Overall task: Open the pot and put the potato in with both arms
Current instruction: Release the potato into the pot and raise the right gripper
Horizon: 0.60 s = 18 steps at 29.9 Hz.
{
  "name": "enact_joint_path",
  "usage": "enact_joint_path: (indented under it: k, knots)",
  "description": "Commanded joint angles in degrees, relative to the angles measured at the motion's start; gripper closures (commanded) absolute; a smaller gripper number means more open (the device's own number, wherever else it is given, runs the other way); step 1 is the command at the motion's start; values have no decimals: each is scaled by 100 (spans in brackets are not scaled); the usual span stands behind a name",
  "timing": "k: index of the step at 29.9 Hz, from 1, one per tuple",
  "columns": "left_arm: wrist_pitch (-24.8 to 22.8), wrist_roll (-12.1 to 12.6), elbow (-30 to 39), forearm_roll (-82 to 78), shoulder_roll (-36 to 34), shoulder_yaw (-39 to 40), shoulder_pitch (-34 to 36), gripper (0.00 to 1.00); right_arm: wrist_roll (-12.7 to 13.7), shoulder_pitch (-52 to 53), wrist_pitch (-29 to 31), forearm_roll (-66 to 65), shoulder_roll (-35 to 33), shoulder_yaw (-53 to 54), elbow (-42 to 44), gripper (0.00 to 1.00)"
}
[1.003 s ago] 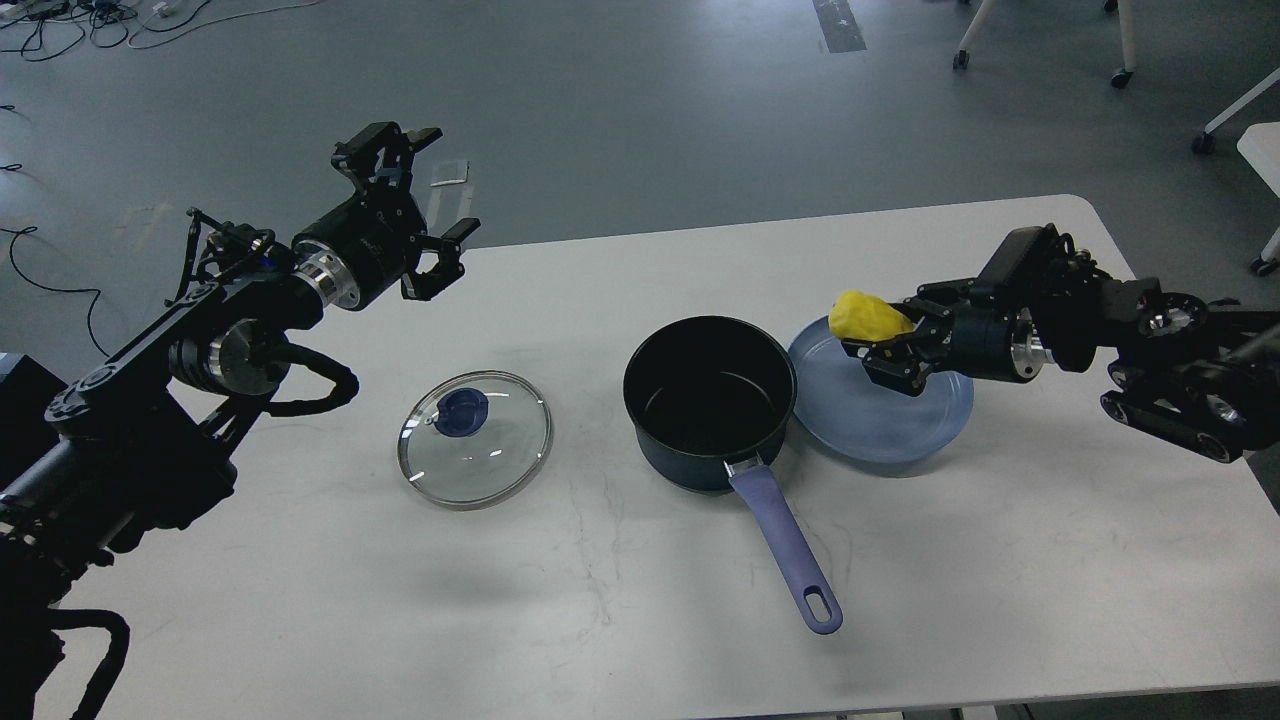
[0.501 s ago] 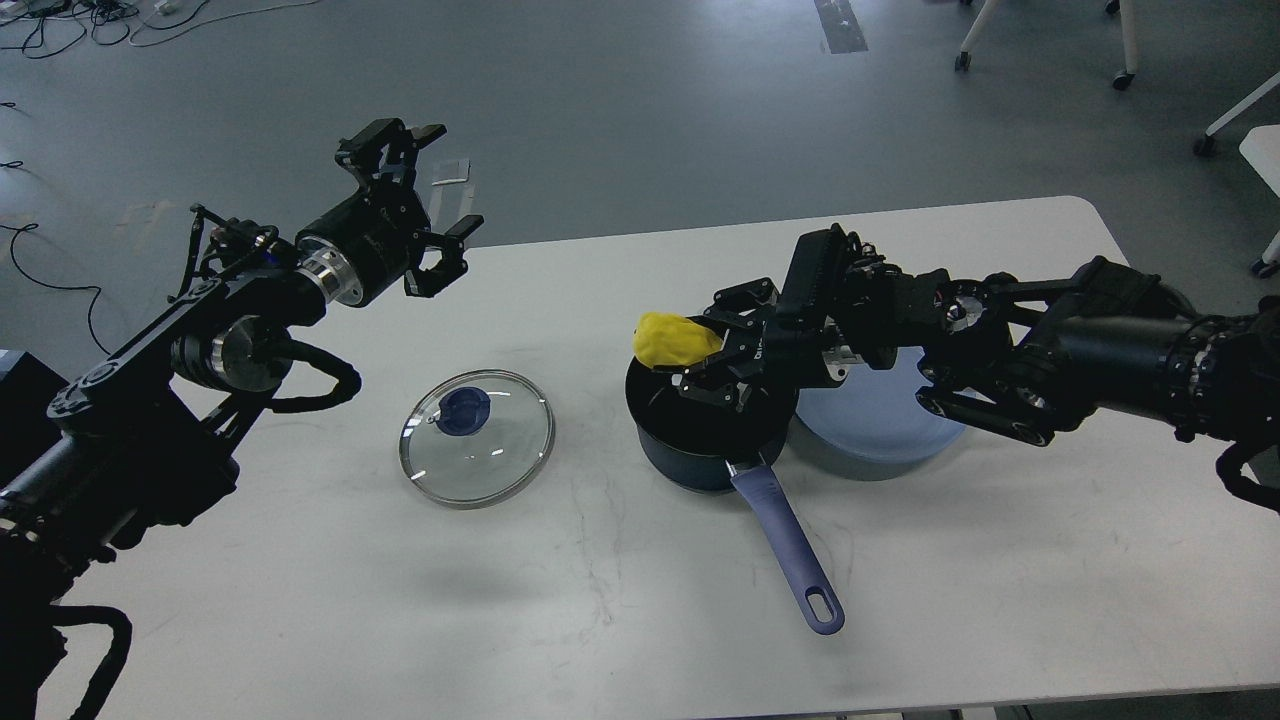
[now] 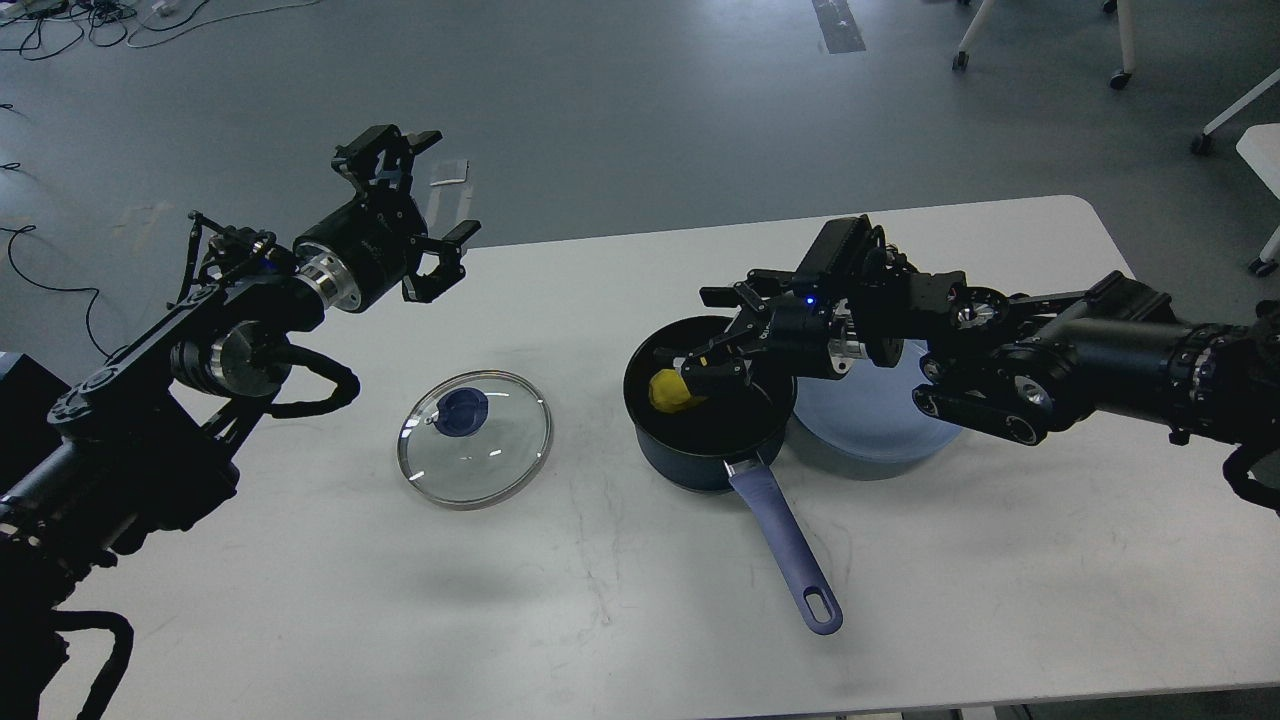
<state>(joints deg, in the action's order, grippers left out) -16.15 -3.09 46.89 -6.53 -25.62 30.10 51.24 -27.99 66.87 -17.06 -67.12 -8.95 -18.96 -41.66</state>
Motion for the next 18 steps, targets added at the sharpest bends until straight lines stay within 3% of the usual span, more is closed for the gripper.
enact_joint_path:
  k: [1,2,3,5,6,7,8,13,18]
  knots:
    - [-11,1,-4,82,39,13,-61,2,-1,45,472,2272,-11,636,-44,0]
    - [-2,19,-4,91,118,39,-140,2,-1,54,1068,3265,-72,935,-44,0]
    - [-2,19,-4,91,119,40,-140,2,-1,54,1073,3275,-72,938,-44,0]
    - [-37,19,-13,108,259,127,-307,2,-1,115,2656,5007,-492,1664,-27,0]
    - [-46,19,-13,117,285,162,-351,2,-1,89,3047,5398,-616,1850,-27,0]
    - [-63,19,-13,117,303,276,-430,2,248,19,3660,6090,-791,2313,-18,0]
    - [-72,36,-4,135,329,355,-474,2,450,-25,3866,6418,-845,2544,-26,0]
    - [-440,72,66,389,382,803,-808,2,1338,-508,3790,7730,-855,3468,0,0]
    - [-459,89,58,618,452,936,-852,2,1498,-903,3746,7801,-828,3653,0,0]
